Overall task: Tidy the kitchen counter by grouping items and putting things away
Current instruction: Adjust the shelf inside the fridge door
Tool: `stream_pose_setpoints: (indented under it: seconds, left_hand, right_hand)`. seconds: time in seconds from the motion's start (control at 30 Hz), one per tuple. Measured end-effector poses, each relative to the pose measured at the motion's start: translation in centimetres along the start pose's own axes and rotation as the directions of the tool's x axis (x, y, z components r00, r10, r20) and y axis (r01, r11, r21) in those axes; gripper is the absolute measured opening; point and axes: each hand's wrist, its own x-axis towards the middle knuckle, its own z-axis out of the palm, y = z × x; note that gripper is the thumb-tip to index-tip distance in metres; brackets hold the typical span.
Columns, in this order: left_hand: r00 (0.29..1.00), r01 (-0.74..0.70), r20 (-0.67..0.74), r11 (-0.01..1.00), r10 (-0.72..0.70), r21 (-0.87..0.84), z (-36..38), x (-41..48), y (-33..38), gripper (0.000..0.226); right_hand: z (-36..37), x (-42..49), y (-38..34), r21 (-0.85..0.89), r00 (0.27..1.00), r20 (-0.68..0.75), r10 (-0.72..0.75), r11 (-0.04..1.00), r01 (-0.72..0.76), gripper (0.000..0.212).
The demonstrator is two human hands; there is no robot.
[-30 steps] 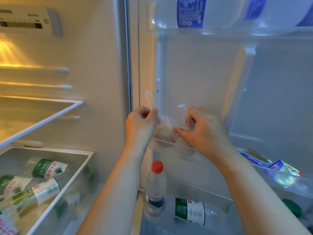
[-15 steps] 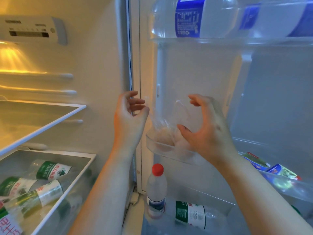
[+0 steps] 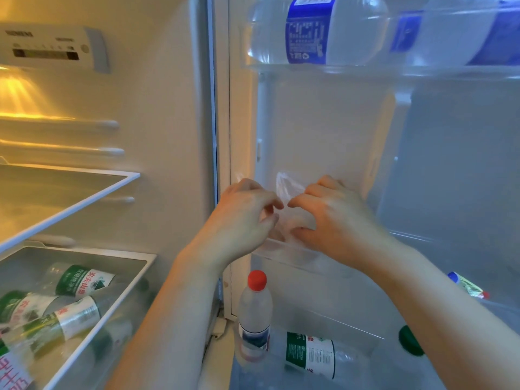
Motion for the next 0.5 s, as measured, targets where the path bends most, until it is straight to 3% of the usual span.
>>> stream_pose_setpoints:
  seconds: [0.13, 0.27, 0.37, 0.43, 0.5]
  left_hand:
    - [0.999, -0.051, -0.01, 0.998, 0.051, 0.036, -0.7, -0.6, 0.0, 0.015]
    - [0.999, -0.024, 0.024, 0.998, 0.026, -0.066, -1.5, -1.0, -0.1, 0.013]
    - [0.998, 0.034, 0.052, 0.988, -0.027, -0.152, -2.0, -1.4, -0.4, 0.017]
    - [0.997, 0.05, 0.067, 0.981, -0.038, -0.187, -2.2, -1.6, -0.7, 0.02]
    - [0.997, 0.057, 0.061, 0.978, -0.045, -0.201, -2.2, -1.7, -0.8, 0.024]
  right_hand:
    - [0.2, 0.2, -0.4, -0.073, 0.999, 0.032, 0.021, 0.997, -0.018, 0.042]
    - [0.0, 0.5, -0.6, -0.053, 0.996, 0.058, 0.063, 0.997, -0.06, 0.052]
    - [-1.3, 0.6, -0.3, -0.165, 0.932, 0.293, 0.213, 0.972, -0.17, 0.054]
    - [-1.4, 0.3, 0.4, -0.164, 0.932, 0.275, 0.236, 0.967, -0.196, 0.052]
    - [-1.3, 0.0, 0.6, -0.06, 0.968, 0.122, 0.218, 0.975, -0.212, 0.042]
